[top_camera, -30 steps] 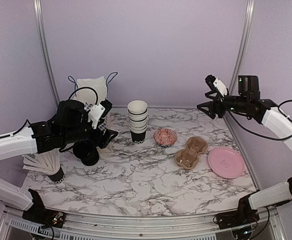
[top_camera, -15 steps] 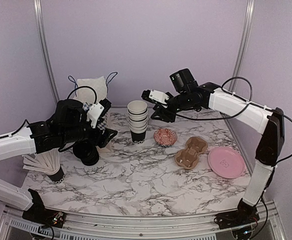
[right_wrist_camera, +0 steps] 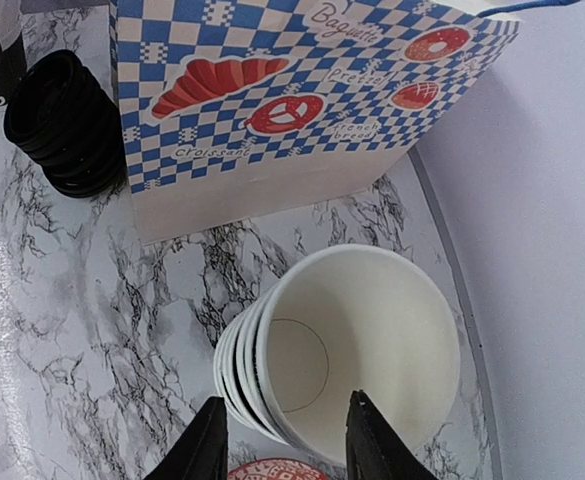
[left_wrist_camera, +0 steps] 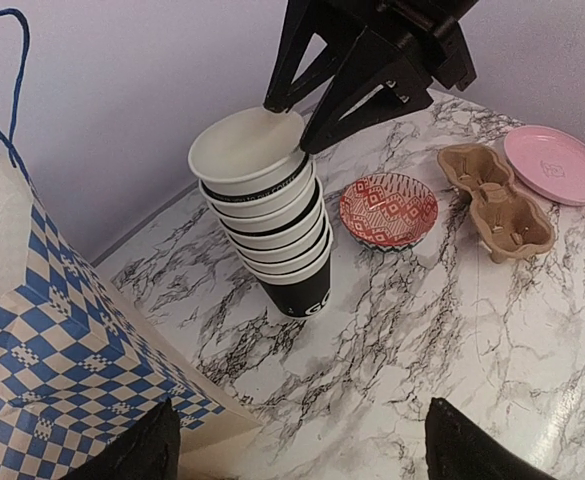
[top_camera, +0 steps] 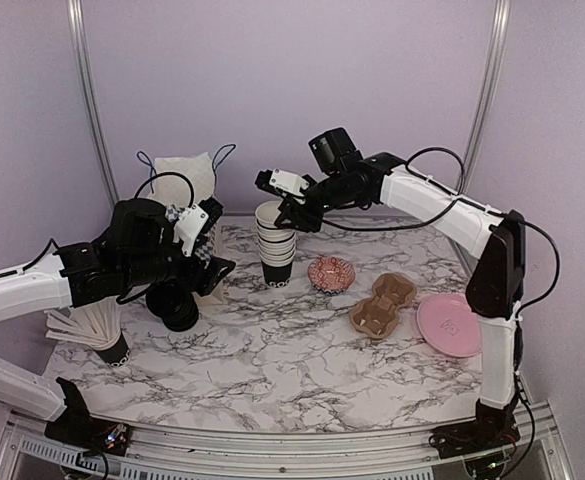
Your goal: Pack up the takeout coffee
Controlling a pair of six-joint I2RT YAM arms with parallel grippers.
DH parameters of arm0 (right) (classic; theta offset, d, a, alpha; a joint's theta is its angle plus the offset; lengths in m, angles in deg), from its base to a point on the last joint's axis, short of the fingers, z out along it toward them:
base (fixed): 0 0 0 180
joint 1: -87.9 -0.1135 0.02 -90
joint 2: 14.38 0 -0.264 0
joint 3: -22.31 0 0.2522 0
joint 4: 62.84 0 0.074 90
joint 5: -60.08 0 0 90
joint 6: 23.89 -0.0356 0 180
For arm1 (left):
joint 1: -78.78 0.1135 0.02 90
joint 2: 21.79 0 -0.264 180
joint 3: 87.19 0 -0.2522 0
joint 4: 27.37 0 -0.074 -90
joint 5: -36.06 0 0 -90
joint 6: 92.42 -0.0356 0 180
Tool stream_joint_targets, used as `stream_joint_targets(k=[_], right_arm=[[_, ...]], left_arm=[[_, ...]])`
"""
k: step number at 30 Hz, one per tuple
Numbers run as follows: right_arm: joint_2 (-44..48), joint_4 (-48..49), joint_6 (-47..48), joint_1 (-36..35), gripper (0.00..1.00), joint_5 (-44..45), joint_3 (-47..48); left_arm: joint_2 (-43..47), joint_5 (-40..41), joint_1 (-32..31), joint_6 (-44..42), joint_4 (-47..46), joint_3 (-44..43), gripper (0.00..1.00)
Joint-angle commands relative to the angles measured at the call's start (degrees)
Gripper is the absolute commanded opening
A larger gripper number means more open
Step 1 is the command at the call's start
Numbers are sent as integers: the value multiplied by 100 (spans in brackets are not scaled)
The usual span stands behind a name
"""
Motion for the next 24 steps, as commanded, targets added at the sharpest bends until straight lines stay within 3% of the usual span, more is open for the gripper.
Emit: stream_joint_targets(k=[1,13,19,24], right_arm=[[-196,-288,5,-134,38,-254,302],[-467,-214,-110,-129,19,-142,490],[-490,-102,-115,-131,4,-56,539],[-496,23,-78,-129,0,151,752]], left_arm=[[177,28,-4,-87,56,-4,85],[216,19,-12,-98,57,6,85],[234,9,-6,-112,47,6,85],[242,8,-9,-115,48,6,85]])
